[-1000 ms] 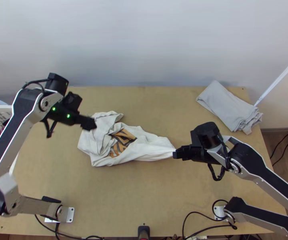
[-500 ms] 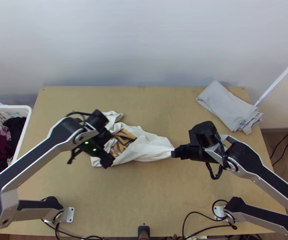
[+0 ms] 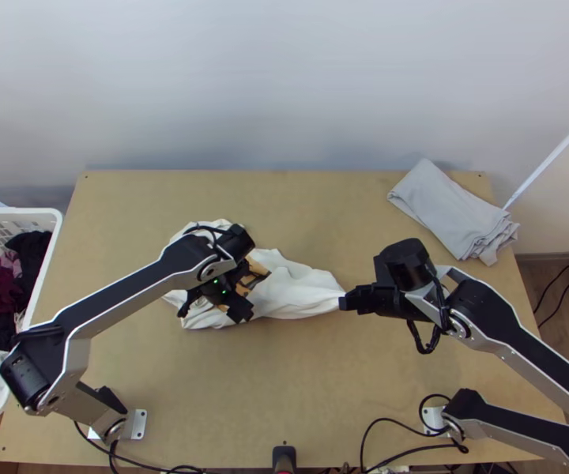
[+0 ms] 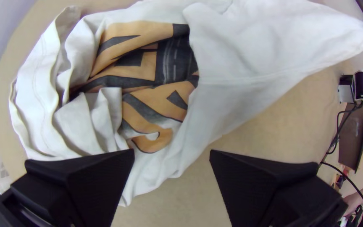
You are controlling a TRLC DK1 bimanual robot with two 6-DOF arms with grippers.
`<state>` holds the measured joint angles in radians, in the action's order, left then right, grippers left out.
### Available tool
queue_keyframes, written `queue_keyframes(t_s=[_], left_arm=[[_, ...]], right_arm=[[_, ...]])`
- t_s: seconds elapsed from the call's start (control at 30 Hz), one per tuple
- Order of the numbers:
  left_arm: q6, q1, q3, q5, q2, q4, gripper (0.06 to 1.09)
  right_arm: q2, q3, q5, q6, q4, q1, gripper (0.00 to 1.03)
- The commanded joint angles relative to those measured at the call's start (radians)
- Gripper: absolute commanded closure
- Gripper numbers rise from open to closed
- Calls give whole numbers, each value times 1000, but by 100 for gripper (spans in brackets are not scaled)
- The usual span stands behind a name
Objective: Fold the t-shirt
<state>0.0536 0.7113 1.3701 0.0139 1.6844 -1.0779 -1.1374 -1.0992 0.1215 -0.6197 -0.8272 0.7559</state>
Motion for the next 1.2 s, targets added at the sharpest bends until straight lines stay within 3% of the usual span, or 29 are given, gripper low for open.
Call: queue_keyframes(t_s=[0.0,0.23,0.37,0.7,0.87,1.07,1.17], left_arm=[[22,-12,24,-5,29,19,21],[15,-56,44,-11,77,73,20],[-1,-76,50,-69,101,88,20],[-31,-110,58,-69,127,105,21],[-44,-118,64,-69,118,104,37],[-55,-136,75,-68,112,99,40],[-60,-141,70,-66,112,102,53]], right_arm=[[-5,21,-2,0,8,-7,100],[-5,29,-2,0,13,-6,100],[-4,35,-2,0,14,-7,100],[-1,41,-2,5,16,-7,100],[1,50,-2,11,17,-7,100],[2,52,-2,12,23,-7,100],[1,52,-2,14,31,-6,100]])
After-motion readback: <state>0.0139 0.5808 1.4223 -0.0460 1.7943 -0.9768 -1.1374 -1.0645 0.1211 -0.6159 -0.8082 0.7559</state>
